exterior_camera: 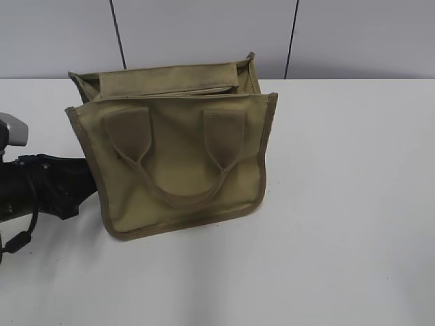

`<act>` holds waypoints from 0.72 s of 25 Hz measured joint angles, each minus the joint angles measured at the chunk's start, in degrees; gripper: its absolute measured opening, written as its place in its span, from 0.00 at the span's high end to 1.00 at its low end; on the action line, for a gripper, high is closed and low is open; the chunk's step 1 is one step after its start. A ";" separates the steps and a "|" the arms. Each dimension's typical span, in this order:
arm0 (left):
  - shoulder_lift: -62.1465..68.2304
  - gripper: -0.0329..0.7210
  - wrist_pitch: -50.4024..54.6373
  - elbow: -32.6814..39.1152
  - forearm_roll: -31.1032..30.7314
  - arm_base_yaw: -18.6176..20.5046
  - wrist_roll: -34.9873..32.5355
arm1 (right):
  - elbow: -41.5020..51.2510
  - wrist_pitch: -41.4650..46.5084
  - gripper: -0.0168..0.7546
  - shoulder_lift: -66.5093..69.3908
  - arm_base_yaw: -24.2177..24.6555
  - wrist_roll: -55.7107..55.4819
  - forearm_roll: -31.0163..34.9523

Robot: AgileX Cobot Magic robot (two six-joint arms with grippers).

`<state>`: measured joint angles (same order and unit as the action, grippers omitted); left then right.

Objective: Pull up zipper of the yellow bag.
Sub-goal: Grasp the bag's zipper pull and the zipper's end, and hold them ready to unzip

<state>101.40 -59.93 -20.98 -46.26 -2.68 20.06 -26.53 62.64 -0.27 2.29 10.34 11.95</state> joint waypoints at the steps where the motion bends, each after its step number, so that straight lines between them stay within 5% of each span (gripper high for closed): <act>1: 1.64 0.51 -1.04 -0.88 -0.08 0.00 -0.32 | 0.00 0.00 0.22 0.00 0.00 0.00 0.00; 12: 12.85 0.52 -8.80 -9.73 0.31 0.00 -5.48 | 0.00 0.00 0.22 0.00 0.00 0.00 0.00; 18: 15.87 0.72 -9.29 -11.65 0.31 0.00 -5.53 | 0.00 0.00 0.22 0.00 0.00 0.00 0.00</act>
<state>117.27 -69.23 -32.63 -45.95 -2.68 14.53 -26.53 62.64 -0.27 2.29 10.34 11.95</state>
